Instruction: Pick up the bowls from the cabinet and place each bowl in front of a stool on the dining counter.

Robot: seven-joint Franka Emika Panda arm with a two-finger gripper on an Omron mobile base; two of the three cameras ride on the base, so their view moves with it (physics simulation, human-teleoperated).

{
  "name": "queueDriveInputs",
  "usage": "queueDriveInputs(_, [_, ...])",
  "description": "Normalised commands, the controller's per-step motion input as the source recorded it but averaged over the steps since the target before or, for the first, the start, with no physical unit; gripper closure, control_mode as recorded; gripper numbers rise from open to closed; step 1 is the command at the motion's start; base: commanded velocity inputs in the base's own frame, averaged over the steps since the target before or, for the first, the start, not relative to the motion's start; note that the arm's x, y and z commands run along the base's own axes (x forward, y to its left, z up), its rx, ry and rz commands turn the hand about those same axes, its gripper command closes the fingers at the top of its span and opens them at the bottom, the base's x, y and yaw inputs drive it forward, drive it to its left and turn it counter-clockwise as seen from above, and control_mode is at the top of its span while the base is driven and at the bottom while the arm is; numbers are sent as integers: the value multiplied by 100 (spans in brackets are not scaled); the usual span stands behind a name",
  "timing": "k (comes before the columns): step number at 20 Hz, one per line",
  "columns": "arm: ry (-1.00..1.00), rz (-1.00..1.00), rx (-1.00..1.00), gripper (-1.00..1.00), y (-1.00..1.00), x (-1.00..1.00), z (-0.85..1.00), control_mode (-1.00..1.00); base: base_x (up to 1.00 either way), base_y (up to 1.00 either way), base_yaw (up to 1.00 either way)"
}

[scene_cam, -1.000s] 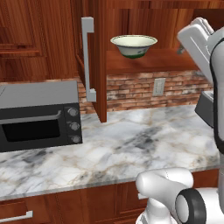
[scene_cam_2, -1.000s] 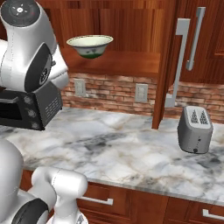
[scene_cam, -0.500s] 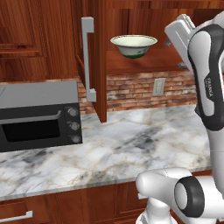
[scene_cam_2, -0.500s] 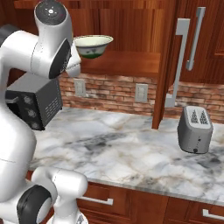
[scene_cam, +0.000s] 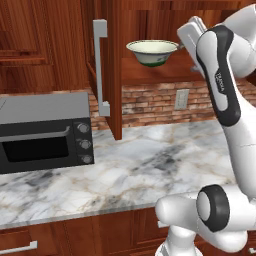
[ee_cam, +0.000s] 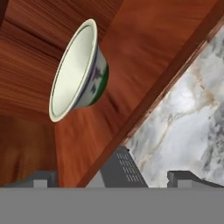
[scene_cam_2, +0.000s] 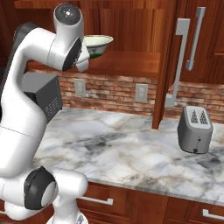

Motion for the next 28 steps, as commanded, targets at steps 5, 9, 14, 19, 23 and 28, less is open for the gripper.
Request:
queueDriveInputs(5, [0, 0, 0, -100, 0, 53, -13, -100, 0, 0, 0])
queueDriveInputs(9, [0, 0, 0, -100, 0, 44, -9, -100, 0, 0, 0])
queueDriveInputs(14, [0, 0, 0, -100, 0, 45, -10, -100, 0, 0, 0])
queueDriveInputs(19, [0, 0, 0, -100, 0, 43, -10, -100, 0, 0, 0])
queueDriveInputs(23, [0, 0, 0, -100, 0, 41, -7, -100, 0, 0, 0])
queueDriveInputs(28, [1, 0, 0, -100, 0, 40, -2, -100, 0, 0, 0])
